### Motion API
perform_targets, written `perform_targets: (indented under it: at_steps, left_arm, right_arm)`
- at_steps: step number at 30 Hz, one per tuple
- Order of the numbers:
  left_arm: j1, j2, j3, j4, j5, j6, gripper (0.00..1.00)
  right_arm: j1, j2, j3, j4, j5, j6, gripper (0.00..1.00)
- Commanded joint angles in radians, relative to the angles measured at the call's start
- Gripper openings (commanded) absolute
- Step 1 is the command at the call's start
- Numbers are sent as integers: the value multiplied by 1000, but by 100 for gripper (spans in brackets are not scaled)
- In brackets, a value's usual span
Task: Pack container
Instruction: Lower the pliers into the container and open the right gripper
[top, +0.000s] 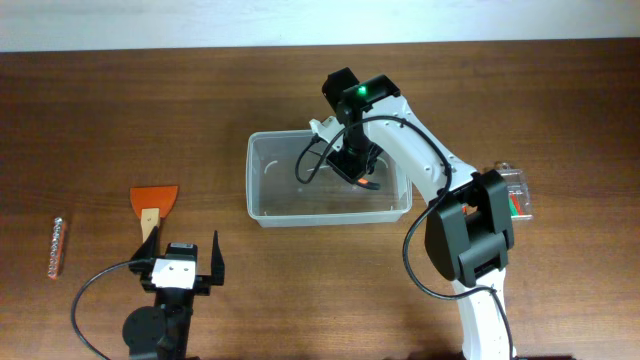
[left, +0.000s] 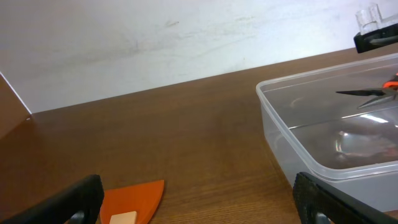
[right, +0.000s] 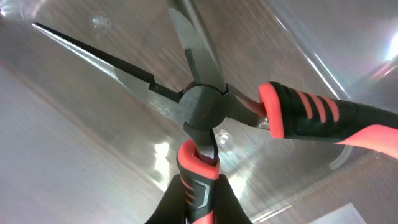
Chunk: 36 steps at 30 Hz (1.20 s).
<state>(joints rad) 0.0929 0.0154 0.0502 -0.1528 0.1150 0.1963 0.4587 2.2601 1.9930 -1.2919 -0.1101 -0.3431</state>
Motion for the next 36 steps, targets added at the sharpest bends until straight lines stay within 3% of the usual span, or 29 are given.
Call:
perform_targets:
  at_steps: [1, 16, 20, 31, 36]
  left_arm:
    - [6, -9, -7, 3, -6, -12, 99]
    - [6, -9, -7, 4, -6, -12, 99]
    - [6, -9, -7, 3, -6, -12, 99]
    - [6, -9, -7, 3, -6, -12, 99]
    - [6, -9, -7, 3, -6, -12, 99]
  right_arm:
    - [6, -12, -7, 14, -42, -1, 5]
    - [6, 36, -7, -2, -52, 0, 5]
    - [6, 36, -7, -13, -52, 0, 25]
    - [6, 35, 6, -55, -52, 0, 27]
    - [6, 35, 95, -138, -58, 0, 28]
